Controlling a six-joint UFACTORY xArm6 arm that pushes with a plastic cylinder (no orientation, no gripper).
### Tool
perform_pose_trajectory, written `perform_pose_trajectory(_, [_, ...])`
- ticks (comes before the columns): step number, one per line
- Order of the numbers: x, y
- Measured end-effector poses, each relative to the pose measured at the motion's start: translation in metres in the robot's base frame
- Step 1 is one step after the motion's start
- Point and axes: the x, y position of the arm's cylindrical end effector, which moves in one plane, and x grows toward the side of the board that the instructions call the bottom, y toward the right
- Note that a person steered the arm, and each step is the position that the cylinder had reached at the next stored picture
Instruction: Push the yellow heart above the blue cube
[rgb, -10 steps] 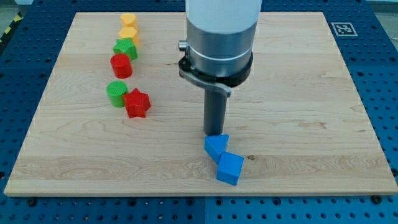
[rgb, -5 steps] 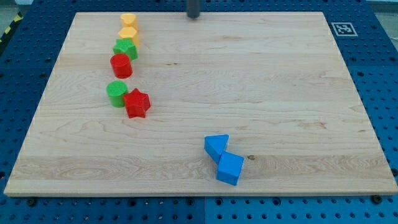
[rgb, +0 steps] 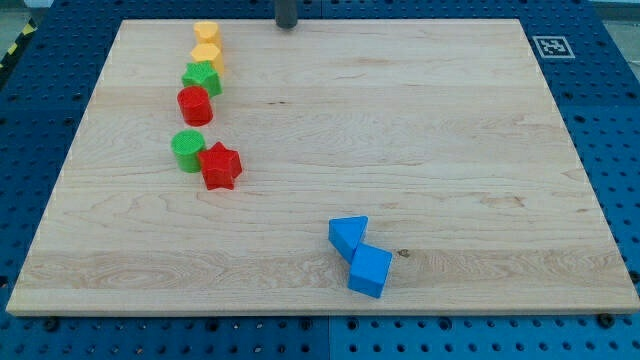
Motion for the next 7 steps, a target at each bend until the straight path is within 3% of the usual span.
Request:
perform_pose_trajectory(1, [0.000,-0.035])
perform_pose_trajectory(3, [0.000,-0.160])
perform_pose_trajectory(4, [0.005,-0.173])
perform_pose_trajectory(7, [0.029,-0.117])
